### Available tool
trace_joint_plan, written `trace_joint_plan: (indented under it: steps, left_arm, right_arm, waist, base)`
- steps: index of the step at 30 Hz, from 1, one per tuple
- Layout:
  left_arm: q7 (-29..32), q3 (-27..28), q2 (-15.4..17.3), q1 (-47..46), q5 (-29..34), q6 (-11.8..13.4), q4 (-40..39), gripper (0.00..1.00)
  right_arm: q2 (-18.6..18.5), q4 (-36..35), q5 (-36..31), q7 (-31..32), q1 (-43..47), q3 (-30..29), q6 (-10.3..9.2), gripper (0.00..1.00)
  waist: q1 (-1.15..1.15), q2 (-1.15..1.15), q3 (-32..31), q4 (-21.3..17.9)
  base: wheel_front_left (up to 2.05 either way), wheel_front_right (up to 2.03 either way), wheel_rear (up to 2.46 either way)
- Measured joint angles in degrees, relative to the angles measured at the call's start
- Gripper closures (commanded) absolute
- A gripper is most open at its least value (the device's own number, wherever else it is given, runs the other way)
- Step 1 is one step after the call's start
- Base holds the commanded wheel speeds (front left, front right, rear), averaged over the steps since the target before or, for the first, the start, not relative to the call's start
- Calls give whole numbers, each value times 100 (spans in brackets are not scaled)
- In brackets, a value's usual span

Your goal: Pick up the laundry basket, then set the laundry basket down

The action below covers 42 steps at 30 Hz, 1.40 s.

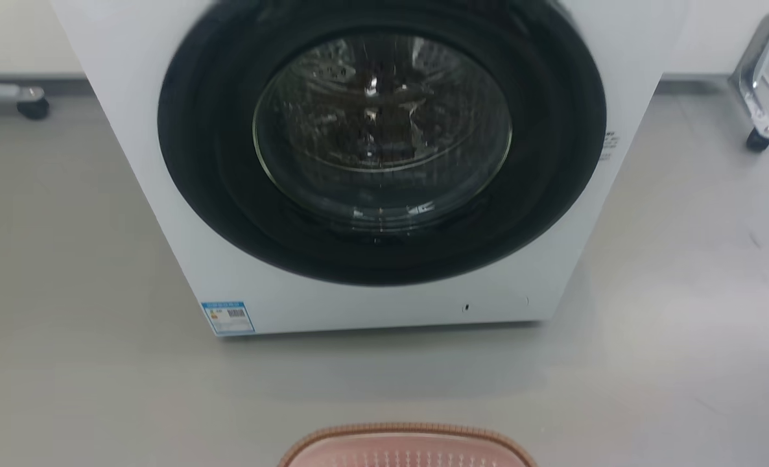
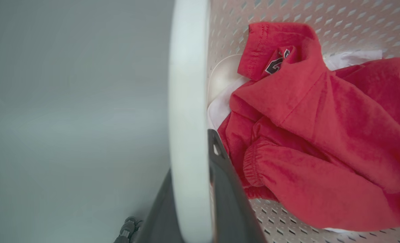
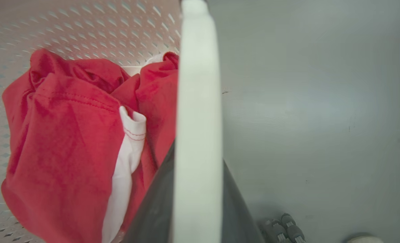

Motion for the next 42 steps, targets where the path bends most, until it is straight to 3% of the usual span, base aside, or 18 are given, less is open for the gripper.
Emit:
trace_joint_plan:
  steps: [14,42]
  left_arm:
    - [200,-174,9,322,-114,100,-13,100]
    - [245,-316,26,348,-290,118,21,100]
  right_arm:
    - [19,91,281,180,251,279,-9,100]
    - [18,126,698,229,302,626,-41,100]
  waist:
    - [0,0,-805,82]
    - [1,2,-826,74]
  base:
    - [0,0,0]
    - [0,0,0]
